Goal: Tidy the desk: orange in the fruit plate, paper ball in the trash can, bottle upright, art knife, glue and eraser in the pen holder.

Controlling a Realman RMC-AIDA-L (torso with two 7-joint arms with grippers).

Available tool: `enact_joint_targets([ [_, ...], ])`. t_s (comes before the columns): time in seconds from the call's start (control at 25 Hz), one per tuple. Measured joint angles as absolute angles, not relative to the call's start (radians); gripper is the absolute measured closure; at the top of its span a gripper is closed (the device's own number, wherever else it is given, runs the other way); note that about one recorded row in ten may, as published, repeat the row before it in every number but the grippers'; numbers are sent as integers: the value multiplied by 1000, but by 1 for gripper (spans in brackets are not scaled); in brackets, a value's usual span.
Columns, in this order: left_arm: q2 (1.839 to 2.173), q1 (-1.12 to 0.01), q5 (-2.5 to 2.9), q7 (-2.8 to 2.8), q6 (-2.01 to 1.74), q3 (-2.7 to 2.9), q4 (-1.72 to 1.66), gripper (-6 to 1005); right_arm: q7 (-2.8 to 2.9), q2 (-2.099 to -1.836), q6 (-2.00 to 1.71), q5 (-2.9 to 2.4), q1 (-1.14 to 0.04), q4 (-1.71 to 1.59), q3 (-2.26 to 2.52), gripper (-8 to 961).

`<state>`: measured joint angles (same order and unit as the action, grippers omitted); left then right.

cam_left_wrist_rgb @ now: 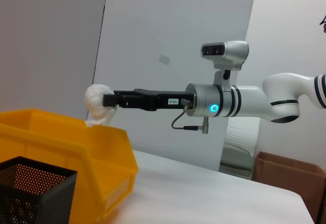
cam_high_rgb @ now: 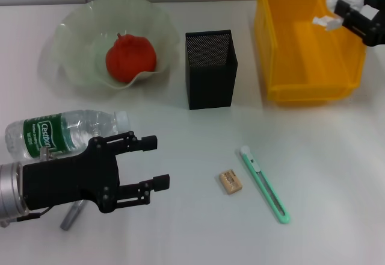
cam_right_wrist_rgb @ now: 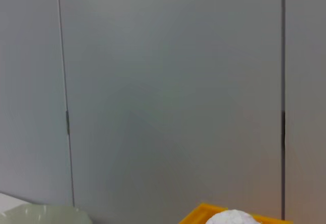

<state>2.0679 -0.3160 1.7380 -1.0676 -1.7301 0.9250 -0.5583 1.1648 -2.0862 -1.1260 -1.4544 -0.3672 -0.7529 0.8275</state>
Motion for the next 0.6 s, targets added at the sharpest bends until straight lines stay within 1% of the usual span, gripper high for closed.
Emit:
enact_joint_targets([
  [0.12, 2068, -316, 1738, -1068, -1730, 925, -558, 262, 1165, -2087, -1116, -1455, -369, -752, 845, 472],
  [0.32, 2068, -315, 1738, -1068, -1730, 925, -558, 261, 1164, -2086, -1115, -1453, -371, -752, 849, 296],
  [0.6, 2068, -314, 1737, -1068, -1733, 923, -558, 261, 1164, -2086, -1188, -1451, -365, -752, 847, 269],
])
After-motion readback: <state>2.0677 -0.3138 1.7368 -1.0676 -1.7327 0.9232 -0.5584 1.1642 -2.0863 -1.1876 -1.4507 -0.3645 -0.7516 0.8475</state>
